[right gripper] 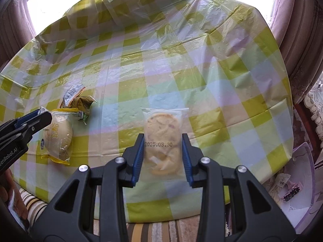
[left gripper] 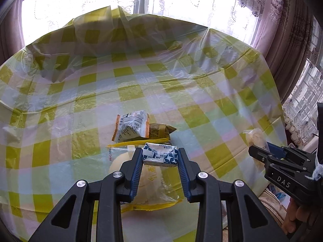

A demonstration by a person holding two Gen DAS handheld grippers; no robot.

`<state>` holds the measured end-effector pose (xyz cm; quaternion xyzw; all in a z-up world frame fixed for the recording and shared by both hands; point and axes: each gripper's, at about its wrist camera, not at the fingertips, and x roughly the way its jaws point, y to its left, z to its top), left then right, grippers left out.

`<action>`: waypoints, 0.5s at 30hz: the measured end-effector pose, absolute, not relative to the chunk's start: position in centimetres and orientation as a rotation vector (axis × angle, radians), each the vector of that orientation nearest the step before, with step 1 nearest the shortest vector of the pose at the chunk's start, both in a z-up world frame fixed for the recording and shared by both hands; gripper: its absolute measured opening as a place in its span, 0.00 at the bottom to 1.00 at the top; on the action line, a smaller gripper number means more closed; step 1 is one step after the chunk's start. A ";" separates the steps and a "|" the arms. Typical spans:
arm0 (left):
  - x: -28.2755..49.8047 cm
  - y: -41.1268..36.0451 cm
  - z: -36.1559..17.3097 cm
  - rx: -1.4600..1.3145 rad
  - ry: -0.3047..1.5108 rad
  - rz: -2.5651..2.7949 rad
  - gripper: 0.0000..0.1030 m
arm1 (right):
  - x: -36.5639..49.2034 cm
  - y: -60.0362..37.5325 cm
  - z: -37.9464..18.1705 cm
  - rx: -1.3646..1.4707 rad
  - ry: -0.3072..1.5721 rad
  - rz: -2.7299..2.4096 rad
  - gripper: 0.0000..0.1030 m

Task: Organize snacks
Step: 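Carry the blue-white candy and bread bag with both tools over the white box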

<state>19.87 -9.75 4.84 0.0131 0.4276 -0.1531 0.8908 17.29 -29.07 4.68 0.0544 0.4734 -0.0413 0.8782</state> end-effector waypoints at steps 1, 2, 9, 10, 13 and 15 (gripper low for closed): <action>19.6 -10.4 4.9 0.034 0.889 -0.330 0.34 | 17.0 -29.5 4.8 0.116 0.986 -0.092 0.38; 19.4 -11.1 4.9 0.042 0.891 -0.343 0.34 | 16.6 -30.0 4.8 0.118 0.985 -0.098 0.38; 17.5 -16.0 5.1 0.096 0.896 -0.435 0.34 | 13.9 -34.4 4.9 0.146 0.993 -0.155 0.38; 17.3 -16.7 5.1 0.105 0.896 -0.449 0.34 | 13.6 -35.2 4.9 0.151 0.994 -0.167 0.38; 16.5 -19.0 5.2 0.133 0.896 -0.494 0.34 | 12.4 -37.2 4.9 0.153 0.995 -0.202 0.38; 15.8 -20.7 5.3 0.156 0.895 -0.531 0.34 | 11.6 -38.7 4.9 0.151 0.999 -0.225 0.38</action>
